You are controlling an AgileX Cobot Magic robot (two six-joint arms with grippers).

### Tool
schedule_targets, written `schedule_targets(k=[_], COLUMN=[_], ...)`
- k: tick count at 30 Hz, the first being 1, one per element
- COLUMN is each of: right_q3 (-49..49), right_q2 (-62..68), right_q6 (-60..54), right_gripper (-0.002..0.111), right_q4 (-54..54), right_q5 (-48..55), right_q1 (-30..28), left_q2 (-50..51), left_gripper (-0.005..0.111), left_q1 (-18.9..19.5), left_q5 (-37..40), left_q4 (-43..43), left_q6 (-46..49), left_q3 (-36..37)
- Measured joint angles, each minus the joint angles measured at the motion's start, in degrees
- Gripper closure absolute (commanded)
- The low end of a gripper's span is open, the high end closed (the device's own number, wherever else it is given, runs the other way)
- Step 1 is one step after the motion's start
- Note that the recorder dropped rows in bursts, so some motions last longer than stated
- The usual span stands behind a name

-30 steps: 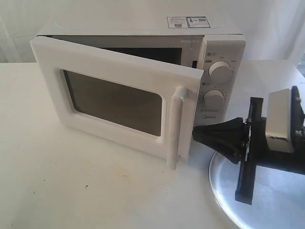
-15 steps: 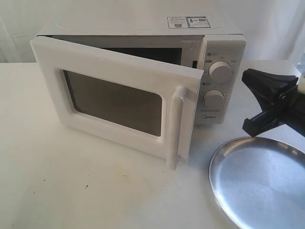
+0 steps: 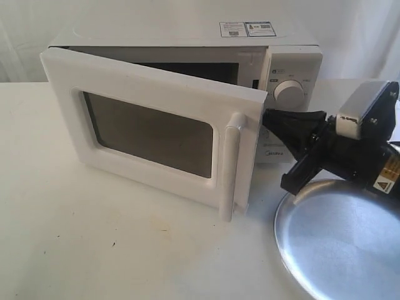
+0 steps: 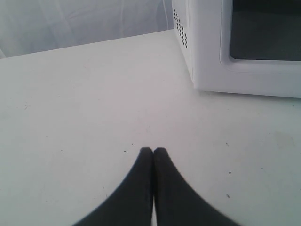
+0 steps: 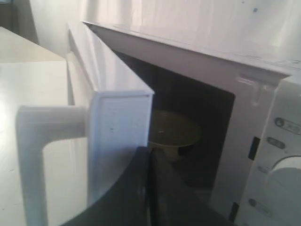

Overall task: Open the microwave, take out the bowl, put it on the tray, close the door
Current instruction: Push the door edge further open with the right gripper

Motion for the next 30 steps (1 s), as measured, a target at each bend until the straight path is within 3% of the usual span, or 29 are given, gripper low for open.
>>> schedule_targets(k=[15,23,30], right_q3=[-1.56,-1.89,-2.24], right_q2=[-0.76,-2.38,-8.96], right_q6=[-0.13,1.0,10.4], right_gripper=[0.108,0.108,0.108], right_q4=[-24.89,-26.48,-37.34], right_q5=[-0.52,-0.52,-0.52], right_q1=[0.27,0.41,0.56], left_q2=[0.0,0.0,0.0], left_gripper=[0.107,0.107,0.107], left_q1=[0.0,0.0,0.0], left_q5=[0.0,0.0,0.0], left_q4=[0.0,0.0,0.0], left_q6=[0.0,0.0,0.0], left_q3=[0.0,0.0,0.0])
